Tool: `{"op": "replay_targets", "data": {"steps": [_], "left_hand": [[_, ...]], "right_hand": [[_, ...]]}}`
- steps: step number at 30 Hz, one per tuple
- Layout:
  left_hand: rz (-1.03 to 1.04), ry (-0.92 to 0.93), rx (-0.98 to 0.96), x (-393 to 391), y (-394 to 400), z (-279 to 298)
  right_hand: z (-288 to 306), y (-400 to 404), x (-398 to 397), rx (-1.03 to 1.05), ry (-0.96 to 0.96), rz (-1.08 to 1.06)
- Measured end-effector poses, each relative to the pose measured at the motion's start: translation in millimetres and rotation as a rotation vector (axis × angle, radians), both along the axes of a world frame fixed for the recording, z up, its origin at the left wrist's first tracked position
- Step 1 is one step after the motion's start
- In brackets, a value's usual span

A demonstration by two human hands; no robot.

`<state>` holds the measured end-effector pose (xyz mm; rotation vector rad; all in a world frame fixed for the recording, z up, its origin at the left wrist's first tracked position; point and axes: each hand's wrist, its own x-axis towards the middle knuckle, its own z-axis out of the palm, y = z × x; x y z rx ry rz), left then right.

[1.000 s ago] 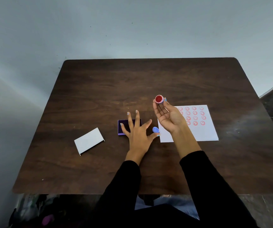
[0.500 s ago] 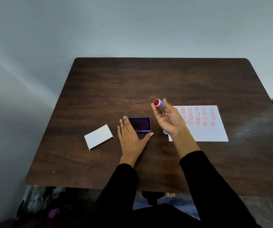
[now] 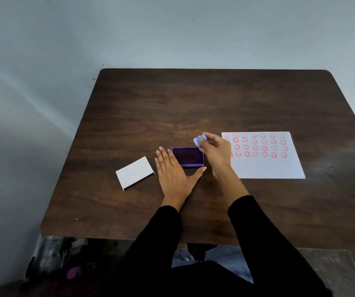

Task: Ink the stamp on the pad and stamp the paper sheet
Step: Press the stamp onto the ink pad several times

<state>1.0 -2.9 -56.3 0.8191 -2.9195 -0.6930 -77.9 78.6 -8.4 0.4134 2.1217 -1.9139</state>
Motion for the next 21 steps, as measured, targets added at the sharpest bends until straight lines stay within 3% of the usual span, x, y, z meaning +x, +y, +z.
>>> {"op": "replay_targets", "data": {"steps": [4, 9, 21], "left_hand": [[-0.026, 0.015, 0.016, -0.7, -0.2, -0.8], [-0.036, 0.044, 0.017, 0.1, -1.5, -0.3], [-0.040, 0.002, -0.053, -1.8, 0.1, -2.7]], "right_hand": [[-6.6, -8.8, 9.8, 0.319, 0.298, 0.204], [-16.1, -17.3, 19.6, 0.524, 0.440, 0.404], [-25.4, -16.8, 25.8, 0.595, 0.466, 0.434]]}}
